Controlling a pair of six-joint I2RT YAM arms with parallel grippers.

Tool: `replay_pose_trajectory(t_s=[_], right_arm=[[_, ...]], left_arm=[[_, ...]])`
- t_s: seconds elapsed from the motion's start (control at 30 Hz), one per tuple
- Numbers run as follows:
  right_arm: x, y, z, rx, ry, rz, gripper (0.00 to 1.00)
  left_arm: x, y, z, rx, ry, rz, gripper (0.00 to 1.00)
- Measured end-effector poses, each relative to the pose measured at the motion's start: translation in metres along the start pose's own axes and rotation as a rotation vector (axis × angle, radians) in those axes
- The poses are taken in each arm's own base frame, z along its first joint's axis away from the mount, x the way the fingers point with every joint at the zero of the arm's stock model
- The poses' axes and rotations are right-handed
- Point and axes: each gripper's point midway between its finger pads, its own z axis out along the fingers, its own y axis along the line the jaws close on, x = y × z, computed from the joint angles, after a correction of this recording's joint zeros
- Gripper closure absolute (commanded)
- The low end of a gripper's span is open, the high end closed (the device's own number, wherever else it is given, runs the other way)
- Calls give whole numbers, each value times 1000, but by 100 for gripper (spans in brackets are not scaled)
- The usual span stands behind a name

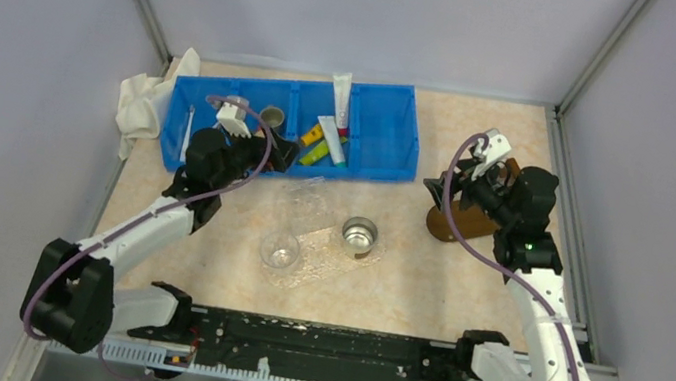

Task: Prepare toiletry sets of a toothbrush and toothpaste on the tray
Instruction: Pick up the cup from the storage box.

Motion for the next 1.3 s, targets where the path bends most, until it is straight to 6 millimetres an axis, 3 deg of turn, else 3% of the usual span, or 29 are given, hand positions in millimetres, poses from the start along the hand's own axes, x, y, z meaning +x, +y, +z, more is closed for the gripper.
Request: replay_pose_trajectory(t_s=[0.17,0.5,0.67,0.8,1.07,1.3], right_arm=[[-1,1,-1,-3,-3,-2,22],[-2,2,-1,-6,-6,-3,22],[-2,2,-1,-7,-7,-4,22],[-2,2,-1,-7,-7,-4,22],[-2,2,-1,-6,-7,-4,22],[-2,2,-1,-8,-8,-4,22]], left_arm=[[9,23,11,-82,45,-73,1],[-13,80,38,-465,15,-180,15],[1,111,54,-640,73,-192,33],[17,131,55,-732,120,-172,46],[40,160,59,-851,186,-137,52],[51,173,60,-893,219,-126,53]])
